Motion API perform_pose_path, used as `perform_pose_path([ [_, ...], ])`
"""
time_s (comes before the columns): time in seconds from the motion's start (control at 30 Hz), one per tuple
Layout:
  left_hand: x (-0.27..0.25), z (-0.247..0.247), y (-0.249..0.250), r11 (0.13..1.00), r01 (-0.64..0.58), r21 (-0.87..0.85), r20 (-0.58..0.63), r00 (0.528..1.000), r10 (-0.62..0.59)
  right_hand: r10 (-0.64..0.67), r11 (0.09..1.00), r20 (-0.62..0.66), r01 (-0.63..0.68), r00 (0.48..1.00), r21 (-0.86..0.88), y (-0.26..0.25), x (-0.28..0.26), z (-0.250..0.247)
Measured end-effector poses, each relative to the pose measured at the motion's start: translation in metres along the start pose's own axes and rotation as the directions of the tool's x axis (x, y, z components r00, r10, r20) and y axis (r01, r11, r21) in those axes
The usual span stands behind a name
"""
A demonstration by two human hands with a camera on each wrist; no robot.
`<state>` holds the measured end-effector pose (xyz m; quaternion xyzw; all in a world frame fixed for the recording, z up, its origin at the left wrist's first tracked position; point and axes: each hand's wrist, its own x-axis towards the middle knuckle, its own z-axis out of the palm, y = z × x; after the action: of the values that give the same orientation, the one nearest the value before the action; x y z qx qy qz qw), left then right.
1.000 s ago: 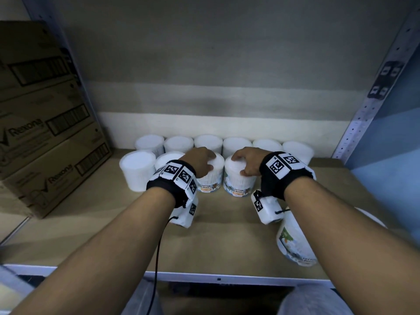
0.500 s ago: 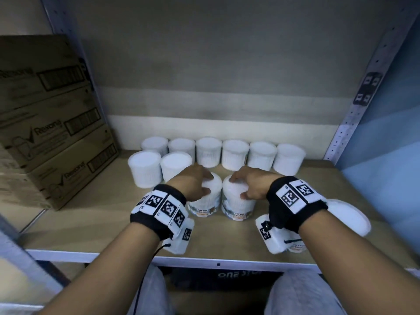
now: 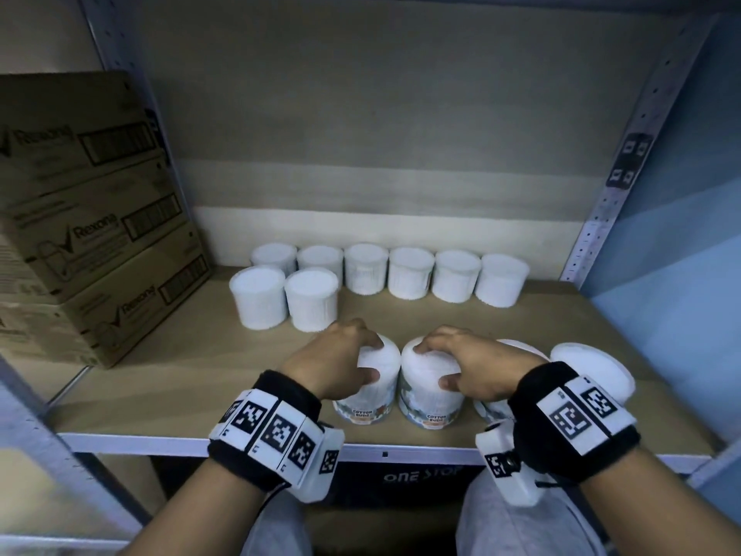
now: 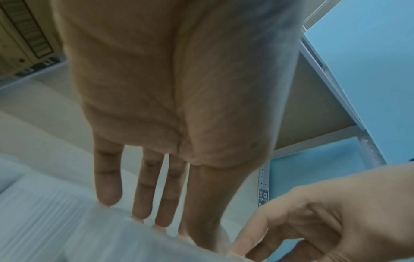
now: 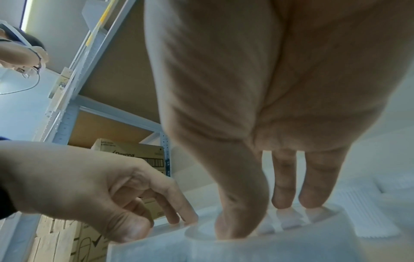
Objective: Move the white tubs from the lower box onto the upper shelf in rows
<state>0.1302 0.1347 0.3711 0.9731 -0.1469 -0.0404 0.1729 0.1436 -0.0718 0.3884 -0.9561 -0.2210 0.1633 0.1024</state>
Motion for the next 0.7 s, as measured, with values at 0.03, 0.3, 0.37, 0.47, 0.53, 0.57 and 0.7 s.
perform_pose_path([
  [0.03,-0.001,0.0,0.001,1.0,-0.004,-0.001,-0.003,1.0,0.004,0.003,1.0,-0.001,-0.003,1.0,0.003,0.0,-0.002,0.0],
  [0.3,0.001,-0.002,0.01,0.999,-0.045,0.009,0.036,0.998,0.045,0.033,0.999,0.022,-0.033,0.999,0.008,0.003,-0.008,-0.005],
  [0.37,0.002,-0.003,0.011,0.999,-0.051,0.015,0.051,0.997,0.05,0.048,0.999,0.039,-0.048,0.998,0.004,0.003,-0.008,-0.007],
  [0.47,0.006,-0.006,0.012,0.999,-0.042,0.022,0.092,0.995,0.04,0.057,0.998,0.052,-0.056,0.997,-0.029,0.003,-0.006,-0.013],
  [0.53,0.011,-0.013,0.01,0.999,-0.032,-0.012,0.097,0.995,0.033,0.054,0.998,0.031,-0.053,0.998,-0.032,0.0,-0.003,-0.019],
  [0.57,0.014,-0.018,0.008,0.999,-0.028,-0.034,0.078,0.996,0.03,0.051,0.998,0.009,-0.051,0.999,-0.026,-0.002,-0.001,-0.023],
  [0.7,0.025,-0.045,-0.007,0.998,-0.002,-0.064,-0.043,0.999,0.0,0.035,0.997,-0.081,-0.03,0.996,0.066,-0.015,0.017,-0.037],
])
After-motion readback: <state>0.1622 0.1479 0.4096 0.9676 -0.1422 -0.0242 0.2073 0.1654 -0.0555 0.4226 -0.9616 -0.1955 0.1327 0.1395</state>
